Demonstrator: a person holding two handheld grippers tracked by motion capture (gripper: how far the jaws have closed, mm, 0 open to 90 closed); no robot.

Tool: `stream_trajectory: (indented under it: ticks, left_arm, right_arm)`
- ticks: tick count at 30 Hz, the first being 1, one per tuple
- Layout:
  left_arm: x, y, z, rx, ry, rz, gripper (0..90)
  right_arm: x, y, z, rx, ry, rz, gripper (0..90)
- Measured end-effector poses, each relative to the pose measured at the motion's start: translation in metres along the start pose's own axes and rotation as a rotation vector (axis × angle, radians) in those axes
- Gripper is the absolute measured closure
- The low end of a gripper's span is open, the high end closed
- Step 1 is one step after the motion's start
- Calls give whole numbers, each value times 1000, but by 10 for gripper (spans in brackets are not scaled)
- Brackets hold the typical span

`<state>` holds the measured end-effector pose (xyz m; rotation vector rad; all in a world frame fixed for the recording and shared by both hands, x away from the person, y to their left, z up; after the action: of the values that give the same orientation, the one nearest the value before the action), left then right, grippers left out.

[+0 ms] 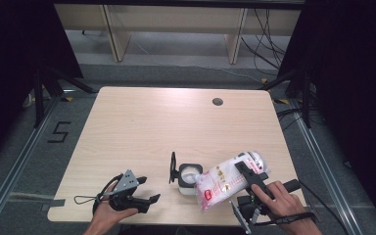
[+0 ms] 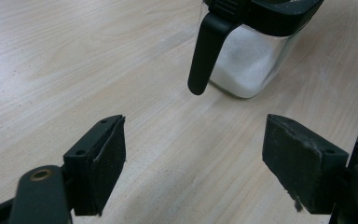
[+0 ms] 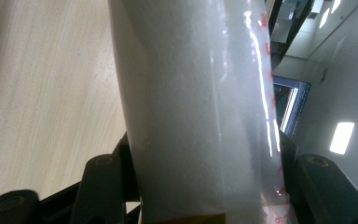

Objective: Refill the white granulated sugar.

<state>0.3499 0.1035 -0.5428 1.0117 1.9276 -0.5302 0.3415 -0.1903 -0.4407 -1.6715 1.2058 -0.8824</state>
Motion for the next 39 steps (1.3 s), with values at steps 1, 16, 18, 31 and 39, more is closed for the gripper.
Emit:
stream_trajectory:
  ticks: [1, 16, 18, 31, 39]
  left_arm:
    - [0, 1, 0, -1, 0, 7, 210]
    - [1, 0, -1, -1, 10, -19, 210]
    - [0, -1, -1, -1, 4, -24, 210]
    - [1, 2, -2, -1, 6, -1, 210]
    - [1, 2, -2, 1, 6, 6, 210]
  right_arm:
    - [2, 2, -1, 2, 17, 32, 485]
    - [4, -1, -3, 10, 34, 36, 486]
    - [2, -1, 0, 20, -2, 11, 486]
    - [8, -3, -3, 7, 14, 22, 487]
    - [6, -2, -4, 1, -4, 32, 488]
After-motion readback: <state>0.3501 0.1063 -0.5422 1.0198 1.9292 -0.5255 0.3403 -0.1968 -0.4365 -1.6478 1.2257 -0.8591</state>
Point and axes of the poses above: each handheld gripper's, and its own axes: z roughly forward along the jaws, x roughly out of its underside, y roughly to its left, the point moved 8 cm from there along z, roughly forward along the jaws, and after that the axes turned 9 degrees about z, right-handed, at the moved point
